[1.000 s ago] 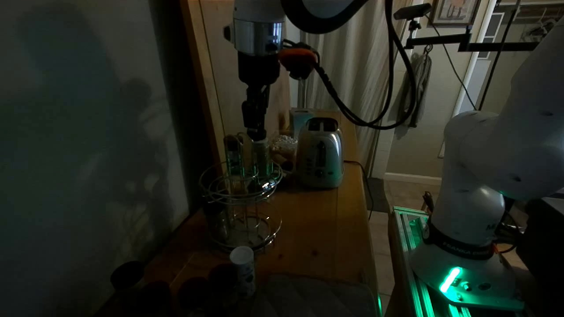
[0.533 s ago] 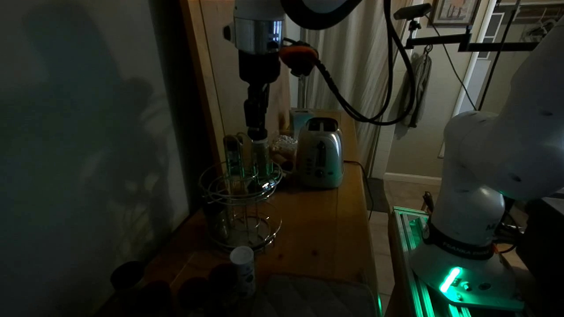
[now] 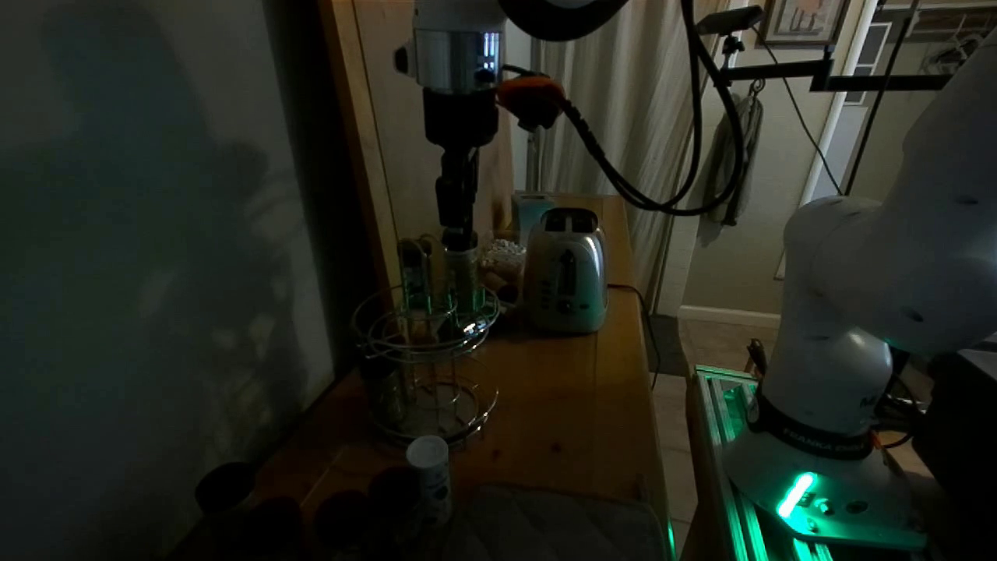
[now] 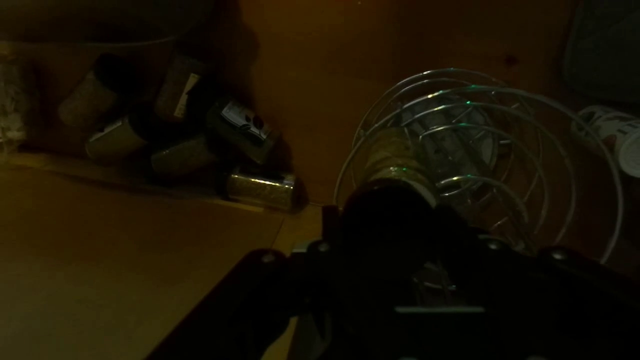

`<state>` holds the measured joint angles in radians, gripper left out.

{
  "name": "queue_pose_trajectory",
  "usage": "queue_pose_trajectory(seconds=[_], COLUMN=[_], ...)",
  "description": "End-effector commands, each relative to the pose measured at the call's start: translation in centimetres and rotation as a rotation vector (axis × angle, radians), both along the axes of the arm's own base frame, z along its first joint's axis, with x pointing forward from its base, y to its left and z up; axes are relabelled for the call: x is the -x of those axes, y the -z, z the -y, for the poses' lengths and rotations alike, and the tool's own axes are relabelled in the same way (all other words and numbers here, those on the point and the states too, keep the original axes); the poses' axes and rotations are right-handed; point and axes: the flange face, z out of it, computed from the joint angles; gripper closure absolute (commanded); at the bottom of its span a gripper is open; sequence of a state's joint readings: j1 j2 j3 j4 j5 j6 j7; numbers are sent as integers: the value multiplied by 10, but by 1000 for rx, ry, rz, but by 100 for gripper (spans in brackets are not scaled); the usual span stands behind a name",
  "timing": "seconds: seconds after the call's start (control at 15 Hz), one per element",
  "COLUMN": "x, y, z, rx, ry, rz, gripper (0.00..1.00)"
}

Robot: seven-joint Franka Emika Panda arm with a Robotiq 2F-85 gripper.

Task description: Move the object to the rack

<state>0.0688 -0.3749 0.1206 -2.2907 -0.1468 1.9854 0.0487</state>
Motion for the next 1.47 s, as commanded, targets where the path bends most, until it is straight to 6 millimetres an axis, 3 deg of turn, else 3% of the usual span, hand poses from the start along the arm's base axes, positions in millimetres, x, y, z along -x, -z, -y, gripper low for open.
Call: queue_pose_trajectory(seconds=[0.0,1.4], x=[-3,-1], y=[-2,2], z=[-2,-6], rx=[-19,-98], ry=[-11,37], rz=[-21,-88], gripper=[76,76])
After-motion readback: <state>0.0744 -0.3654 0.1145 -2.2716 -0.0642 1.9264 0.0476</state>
